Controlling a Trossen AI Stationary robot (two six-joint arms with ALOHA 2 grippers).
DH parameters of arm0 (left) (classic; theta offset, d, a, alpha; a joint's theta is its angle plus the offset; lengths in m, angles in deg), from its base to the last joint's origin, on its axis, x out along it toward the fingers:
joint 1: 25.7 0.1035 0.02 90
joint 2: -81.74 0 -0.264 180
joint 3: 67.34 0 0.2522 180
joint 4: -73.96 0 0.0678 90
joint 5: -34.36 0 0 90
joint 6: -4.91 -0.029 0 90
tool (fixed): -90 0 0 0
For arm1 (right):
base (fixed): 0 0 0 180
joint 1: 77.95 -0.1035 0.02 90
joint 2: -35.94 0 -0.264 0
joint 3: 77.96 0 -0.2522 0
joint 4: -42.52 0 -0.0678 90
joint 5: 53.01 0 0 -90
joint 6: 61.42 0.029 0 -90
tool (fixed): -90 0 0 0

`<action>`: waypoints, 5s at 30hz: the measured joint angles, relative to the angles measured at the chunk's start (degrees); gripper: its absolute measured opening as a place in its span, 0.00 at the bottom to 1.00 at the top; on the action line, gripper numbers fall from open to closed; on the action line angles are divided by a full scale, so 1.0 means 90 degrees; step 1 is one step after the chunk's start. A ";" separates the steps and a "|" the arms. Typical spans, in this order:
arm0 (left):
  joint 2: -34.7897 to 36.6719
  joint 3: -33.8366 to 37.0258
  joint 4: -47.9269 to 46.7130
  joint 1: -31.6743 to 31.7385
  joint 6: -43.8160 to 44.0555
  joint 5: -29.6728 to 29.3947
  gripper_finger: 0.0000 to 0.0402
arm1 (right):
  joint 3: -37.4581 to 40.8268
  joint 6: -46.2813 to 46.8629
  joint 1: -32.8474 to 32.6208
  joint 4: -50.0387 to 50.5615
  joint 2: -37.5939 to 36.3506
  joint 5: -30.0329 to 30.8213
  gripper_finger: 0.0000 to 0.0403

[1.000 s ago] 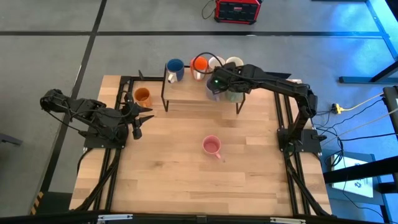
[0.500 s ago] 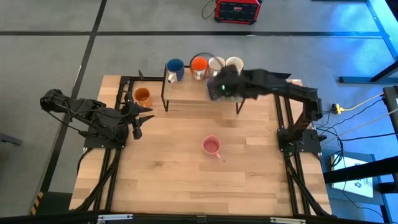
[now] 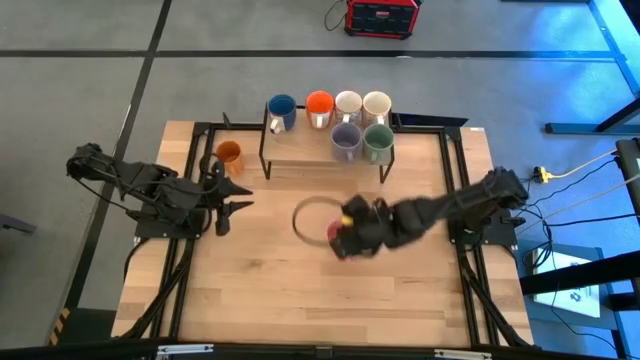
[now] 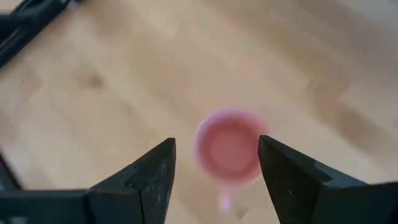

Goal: Place coffee mugs
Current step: Put the pink mug on the shelf

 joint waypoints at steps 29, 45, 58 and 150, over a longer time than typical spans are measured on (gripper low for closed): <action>-0.1049 0.0057 0.0078 -0.0005 0.0711 0.0962 0.28 | 0.4428 0.0856 -0.1609 -0.3993 -0.0005 0.1738 0.53; -0.1044 0.0057 0.0059 -0.0102 0.0799 0.1058 0.28 | 0.4721 -0.0132 -0.1429 -0.5542 0.0840 0.2188 0.31; -0.0717 -0.0121 -0.0196 -0.0102 0.0780 0.1426 0.28 | 0.4521 -0.0270 -0.1388 -0.5483 0.0840 0.2304 0.07; 0.1137 -0.0334 -0.1598 -0.0102 0.0845 0.1834 0.28 | -0.1151 0.0707 0.2105 -0.1153 0.2074 0.2592 0.13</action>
